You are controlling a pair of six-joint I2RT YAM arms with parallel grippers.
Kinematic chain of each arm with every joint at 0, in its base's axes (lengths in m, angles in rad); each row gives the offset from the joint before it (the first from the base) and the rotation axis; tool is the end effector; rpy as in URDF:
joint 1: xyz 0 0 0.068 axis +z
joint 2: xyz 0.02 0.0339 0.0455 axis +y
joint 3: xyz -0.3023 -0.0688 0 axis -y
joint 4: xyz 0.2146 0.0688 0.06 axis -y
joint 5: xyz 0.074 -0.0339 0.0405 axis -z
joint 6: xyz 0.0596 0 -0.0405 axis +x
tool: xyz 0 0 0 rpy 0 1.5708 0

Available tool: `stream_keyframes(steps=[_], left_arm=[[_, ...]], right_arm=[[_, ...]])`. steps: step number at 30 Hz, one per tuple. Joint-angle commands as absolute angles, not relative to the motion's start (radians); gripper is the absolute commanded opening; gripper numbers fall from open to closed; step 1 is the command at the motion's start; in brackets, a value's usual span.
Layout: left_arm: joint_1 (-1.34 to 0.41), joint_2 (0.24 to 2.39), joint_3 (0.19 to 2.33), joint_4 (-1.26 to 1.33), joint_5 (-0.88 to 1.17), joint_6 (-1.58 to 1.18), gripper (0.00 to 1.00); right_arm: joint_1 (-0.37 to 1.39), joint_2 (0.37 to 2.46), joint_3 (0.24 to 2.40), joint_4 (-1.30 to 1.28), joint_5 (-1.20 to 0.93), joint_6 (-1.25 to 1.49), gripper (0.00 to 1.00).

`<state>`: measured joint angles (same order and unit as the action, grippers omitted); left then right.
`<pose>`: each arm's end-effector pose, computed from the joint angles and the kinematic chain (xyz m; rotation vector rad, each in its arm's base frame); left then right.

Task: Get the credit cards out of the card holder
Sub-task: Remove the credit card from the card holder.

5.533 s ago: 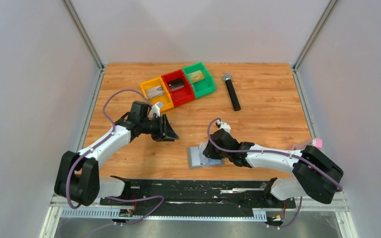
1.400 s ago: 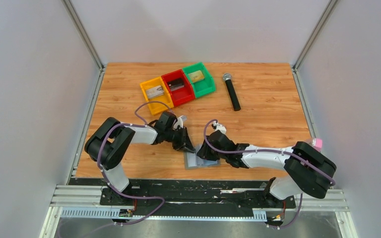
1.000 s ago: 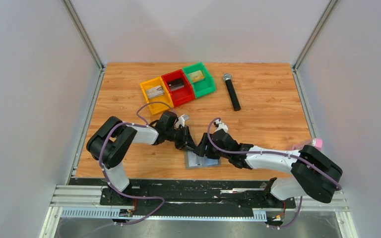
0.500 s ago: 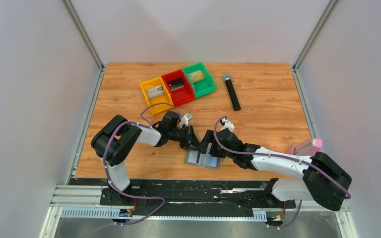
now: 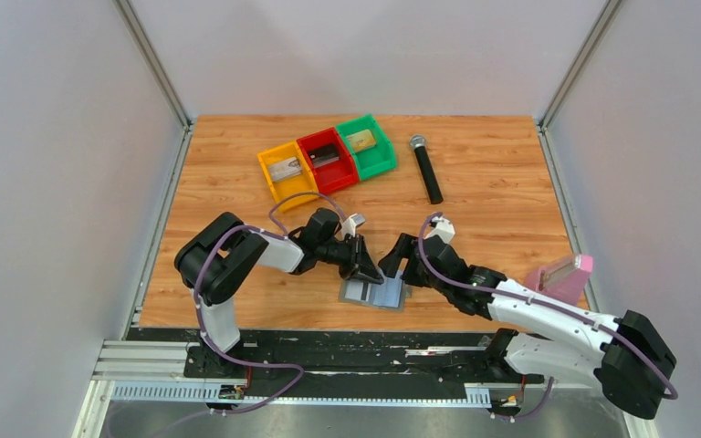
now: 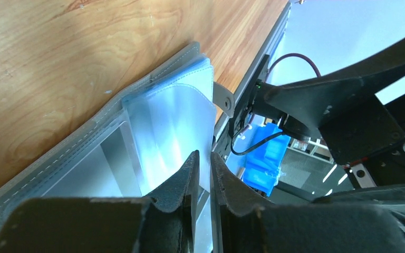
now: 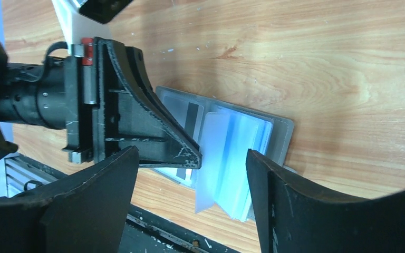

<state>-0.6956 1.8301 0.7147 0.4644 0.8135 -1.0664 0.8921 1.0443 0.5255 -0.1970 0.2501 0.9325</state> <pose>0.2311 -0.2494 0.1697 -0.0650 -2.6195 1.6816 0.1268 0.1337 0.2341 0.1819 2.3452 0.6656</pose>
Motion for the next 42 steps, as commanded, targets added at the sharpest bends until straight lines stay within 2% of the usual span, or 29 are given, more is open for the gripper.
stream_keyframes(steps=[1,7,16,19,28,31,38,42], left_arm=[[-0.705,1.835,0.753,0.506,0.831,-1.071,0.20],[-0.705,1.844,0.771,0.485,0.825,-1.059,0.21],[-0.711,1.849,0.777,0.540,0.845,-1.093,0.26],[-0.712,1.866,0.772,0.560,0.854,-1.104,0.28],[-0.721,1.870,0.736,0.675,0.884,-1.157,0.39],[-0.709,1.845,0.737,0.620,0.874,-1.123,0.38],[-0.601,1.715,0.716,0.373,0.795,-0.985,0.31],[-0.556,1.628,0.727,0.159,0.730,-0.862,0.29]], right_arm=[[0.887,0.982,0.580,-0.227,0.260,0.909,0.74],[0.887,0.940,0.598,-0.227,0.229,0.900,0.65],[0.888,0.940,0.621,-0.224,0.197,0.888,0.68],[0.887,0.959,0.633,-0.206,0.154,0.882,0.64],[0.889,0.987,0.646,-0.179,0.122,0.882,0.63],[0.889,1.002,0.647,-0.163,0.093,0.883,0.57],[0.889,1.074,0.612,-0.084,0.023,0.931,0.32],[0.888,1.128,0.594,-0.031,0.017,0.948,0.27]])
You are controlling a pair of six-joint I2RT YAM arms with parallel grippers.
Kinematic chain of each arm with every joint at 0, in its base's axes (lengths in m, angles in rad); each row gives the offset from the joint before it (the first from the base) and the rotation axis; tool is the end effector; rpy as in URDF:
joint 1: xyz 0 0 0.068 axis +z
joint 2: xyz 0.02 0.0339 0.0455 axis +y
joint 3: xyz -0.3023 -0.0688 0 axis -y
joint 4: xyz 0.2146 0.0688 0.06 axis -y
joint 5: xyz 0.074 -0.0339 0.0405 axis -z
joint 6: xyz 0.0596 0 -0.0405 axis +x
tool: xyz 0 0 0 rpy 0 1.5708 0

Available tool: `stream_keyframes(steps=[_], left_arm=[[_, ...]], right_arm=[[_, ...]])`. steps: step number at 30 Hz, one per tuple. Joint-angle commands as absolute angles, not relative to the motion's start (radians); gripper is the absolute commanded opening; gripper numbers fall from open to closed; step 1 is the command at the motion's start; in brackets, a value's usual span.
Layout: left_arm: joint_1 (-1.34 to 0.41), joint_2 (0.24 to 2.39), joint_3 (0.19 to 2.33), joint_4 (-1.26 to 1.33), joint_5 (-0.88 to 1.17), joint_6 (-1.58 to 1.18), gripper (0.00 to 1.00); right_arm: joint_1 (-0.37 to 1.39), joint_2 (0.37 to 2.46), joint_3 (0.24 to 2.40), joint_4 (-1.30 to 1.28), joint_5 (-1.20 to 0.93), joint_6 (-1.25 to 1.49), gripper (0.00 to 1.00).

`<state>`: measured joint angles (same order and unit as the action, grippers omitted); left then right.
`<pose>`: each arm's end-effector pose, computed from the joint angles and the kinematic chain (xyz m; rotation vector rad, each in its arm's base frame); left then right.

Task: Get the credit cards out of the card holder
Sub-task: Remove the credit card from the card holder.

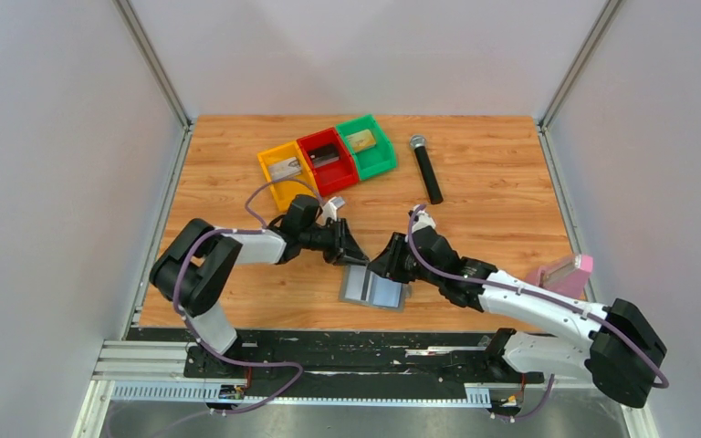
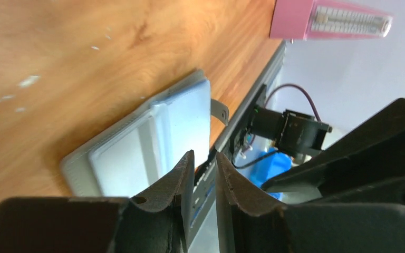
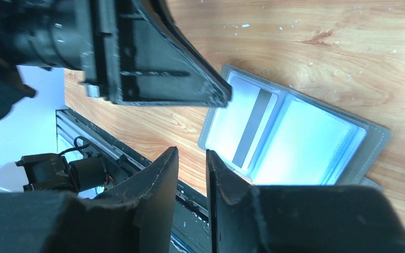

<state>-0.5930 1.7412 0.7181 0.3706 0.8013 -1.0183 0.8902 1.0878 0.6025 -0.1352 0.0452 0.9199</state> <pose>0.2464 -0.2177 0.1893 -0.0162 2.5992 -1.6536 0.1318 0.1585 0.2565 0.0625 2.3612 0.9226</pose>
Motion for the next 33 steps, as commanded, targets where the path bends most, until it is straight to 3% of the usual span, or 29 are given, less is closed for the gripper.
stream_keyframes(steps=[1,15,33], left_arm=[[-0.548,1.618,0.736,0.087,0.700,-0.827,0.27],[-0.543,1.603,0.711,-0.045,0.624,-0.725,0.23],[-0.548,1.666,0.662,-0.005,0.652,-0.729,0.15]], right_arm=[[0.888,1.148,0.594,-0.026,0.016,0.953,0.26],[0.879,1.355,0.565,0.056,-0.028,0.994,0.25],[0.875,1.435,0.517,0.128,-0.017,1.002,0.24]])
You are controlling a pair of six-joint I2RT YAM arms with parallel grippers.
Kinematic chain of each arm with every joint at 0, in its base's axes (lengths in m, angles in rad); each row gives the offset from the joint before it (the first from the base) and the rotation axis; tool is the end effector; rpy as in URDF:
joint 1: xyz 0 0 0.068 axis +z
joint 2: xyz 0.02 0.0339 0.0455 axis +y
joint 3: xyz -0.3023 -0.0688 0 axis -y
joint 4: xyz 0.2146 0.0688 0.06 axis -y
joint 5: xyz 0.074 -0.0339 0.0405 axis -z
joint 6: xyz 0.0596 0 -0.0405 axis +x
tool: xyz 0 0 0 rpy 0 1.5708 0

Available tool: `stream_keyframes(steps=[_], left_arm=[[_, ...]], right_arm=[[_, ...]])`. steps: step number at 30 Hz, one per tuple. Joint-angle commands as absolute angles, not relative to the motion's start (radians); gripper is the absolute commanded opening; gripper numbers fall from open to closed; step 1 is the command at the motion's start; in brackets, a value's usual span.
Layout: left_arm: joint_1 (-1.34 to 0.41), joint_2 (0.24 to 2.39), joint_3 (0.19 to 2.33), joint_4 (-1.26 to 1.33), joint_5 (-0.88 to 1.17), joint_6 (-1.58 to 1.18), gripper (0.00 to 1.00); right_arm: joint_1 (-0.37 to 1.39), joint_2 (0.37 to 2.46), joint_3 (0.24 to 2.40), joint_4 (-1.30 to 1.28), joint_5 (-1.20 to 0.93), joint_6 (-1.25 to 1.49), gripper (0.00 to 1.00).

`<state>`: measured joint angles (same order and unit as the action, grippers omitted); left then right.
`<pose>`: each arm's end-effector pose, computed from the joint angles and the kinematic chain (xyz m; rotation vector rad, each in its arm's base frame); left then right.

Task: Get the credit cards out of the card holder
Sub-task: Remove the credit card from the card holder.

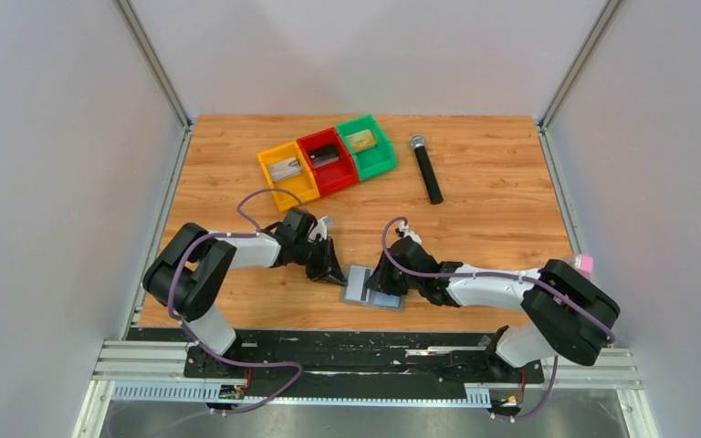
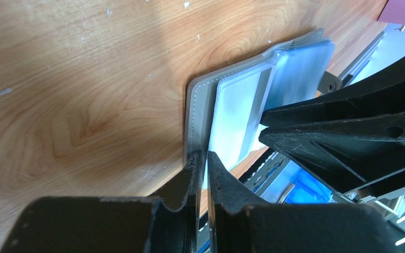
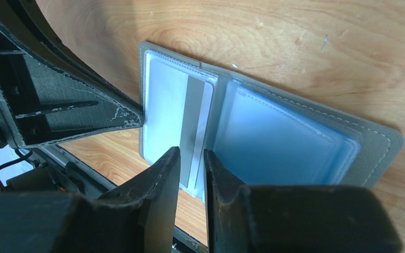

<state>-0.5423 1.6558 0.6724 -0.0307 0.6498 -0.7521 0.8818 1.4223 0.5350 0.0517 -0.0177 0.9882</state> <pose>0.2201 -0.1747 0.1662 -0.0253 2.8350 -1.2446 0.1562 0.1913 0.1849 0.1294 2.5959 0.8190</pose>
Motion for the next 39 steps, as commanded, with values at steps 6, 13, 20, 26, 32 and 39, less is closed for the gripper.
stream_keyframes(steps=[6,13,20,26,32,39], left_arm=[[-0.555,1.668,0.649,-0.006,0.646,-0.729,0.15],[-0.560,1.677,0.641,-0.006,0.644,-0.730,0.14],[-0.564,1.680,0.638,-0.006,0.639,-0.735,0.13],[-0.564,1.690,0.645,-0.023,0.608,-0.733,0.12],[-0.564,1.710,0.658,-0.040,0.595,-0.732,0.11],[-0.564,1.704,0.673,-0.053,0.597,-0.732,0.11]], right_arm=[[0.868,1.453,0.506,0.163,-0.029,1.003,0.24],[0.859,1.472,0.493,0.198,-0.046,1.011,0.24],[0.816,1.460,0.411,0.372,-0.128,1.016,0.14],[0.771,1.402,0.351,0.417,-0.150,1.004,0.00],[0.723,1.354,0.323,0.415,-0.199,0.975,0.00],[0.701,1.297,0.342,0.332,-0.214,0.921,0.00]])
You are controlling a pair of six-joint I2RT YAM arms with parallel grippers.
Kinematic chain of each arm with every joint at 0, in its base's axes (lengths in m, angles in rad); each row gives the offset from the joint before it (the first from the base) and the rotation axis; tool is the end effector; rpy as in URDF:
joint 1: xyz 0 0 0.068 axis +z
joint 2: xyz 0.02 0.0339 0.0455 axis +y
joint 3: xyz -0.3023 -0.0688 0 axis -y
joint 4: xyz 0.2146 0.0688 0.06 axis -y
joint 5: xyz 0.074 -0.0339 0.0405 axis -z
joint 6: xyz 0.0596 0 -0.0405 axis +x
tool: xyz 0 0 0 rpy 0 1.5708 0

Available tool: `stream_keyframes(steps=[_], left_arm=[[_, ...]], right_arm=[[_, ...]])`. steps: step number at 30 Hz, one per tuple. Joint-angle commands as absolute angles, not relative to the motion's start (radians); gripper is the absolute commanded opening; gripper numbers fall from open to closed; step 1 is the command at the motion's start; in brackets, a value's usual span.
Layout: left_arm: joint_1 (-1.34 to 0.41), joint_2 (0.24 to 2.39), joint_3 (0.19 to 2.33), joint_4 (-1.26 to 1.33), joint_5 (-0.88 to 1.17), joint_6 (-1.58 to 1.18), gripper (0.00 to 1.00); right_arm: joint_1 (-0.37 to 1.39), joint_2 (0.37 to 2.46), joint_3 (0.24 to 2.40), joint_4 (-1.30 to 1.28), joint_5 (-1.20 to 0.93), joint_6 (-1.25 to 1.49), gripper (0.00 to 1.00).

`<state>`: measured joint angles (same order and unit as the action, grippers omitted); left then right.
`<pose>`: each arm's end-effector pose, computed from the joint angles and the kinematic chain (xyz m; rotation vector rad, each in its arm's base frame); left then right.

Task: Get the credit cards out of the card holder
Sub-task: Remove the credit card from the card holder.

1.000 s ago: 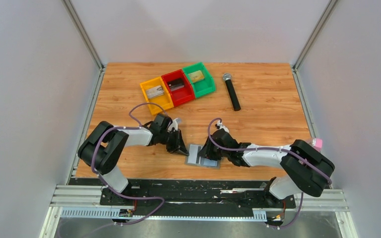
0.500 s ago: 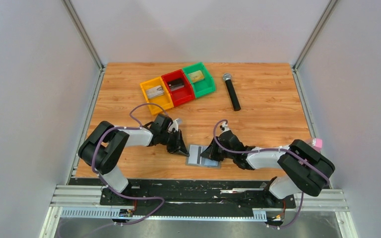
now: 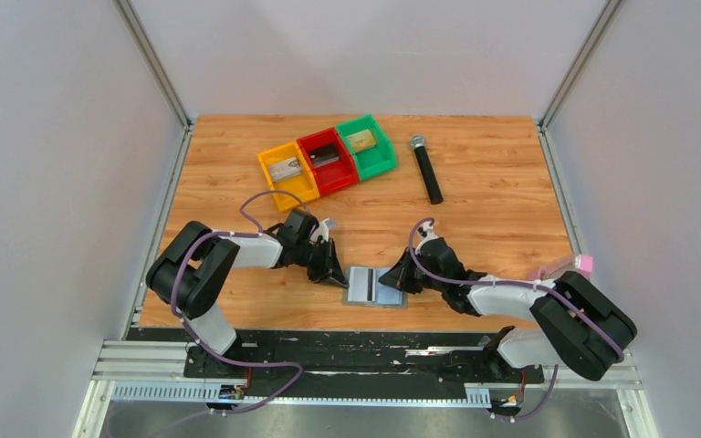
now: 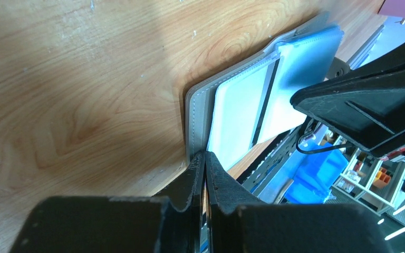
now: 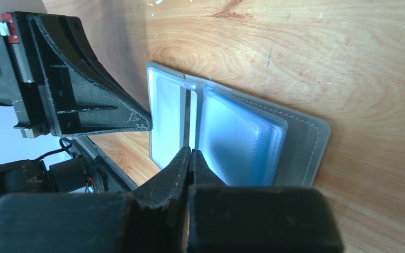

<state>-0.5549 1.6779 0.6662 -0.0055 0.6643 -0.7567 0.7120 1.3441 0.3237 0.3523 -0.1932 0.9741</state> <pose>0.2191 -0.1791 0.1611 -0.0092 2.8461 -1.2651 0.1587 0.1520 0.1745 0.2079 2.4659 1.0540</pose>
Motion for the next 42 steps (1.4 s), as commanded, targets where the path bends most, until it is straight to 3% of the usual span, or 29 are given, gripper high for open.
stream_keyframes(steps=[1,4,7,10,30,37,42], left_arm=[[-0.564,1.698,0.673,-0.053,0.598,-0.732,0.11],[-0.564,1.698,0.679,-0.054,0.601,-0.730,0.11],[-0.564,1.713,0.680,-0.042,0.615,-0.734,0.11],[-0.564,1.712,0.677,-0.043,0.616,-0.733,0.11],[-0.564,1.707,0.666,-0.032,0.621,-0.738,0.11],[-0.564,1.707,0.656,-0.028,0.618,-0.741,0.11],[-0.564,1.710,0.657,-0.032,0.616,-0.741,0.11]], right_arm=[[0.700,1.292,0.351,0.320,-0.221,0.913,0.00],[0.698,1.303,0.392,0.272,-0.246,0.895,0.01],[0.698,1.348,0.425,0.276,-0.268,0.895,0.15],[0.698,1.383,0.442,0.274,-0.262,0.897,0.20],[0.716,1.534,0.489,0.257,-0.226,0.899,0.29],[0.715,1.546,0.453,0.334,-0.248,0.902,0.19],[0.713,1.533,0.425,0.376,-0.249,0.905,0.00]])
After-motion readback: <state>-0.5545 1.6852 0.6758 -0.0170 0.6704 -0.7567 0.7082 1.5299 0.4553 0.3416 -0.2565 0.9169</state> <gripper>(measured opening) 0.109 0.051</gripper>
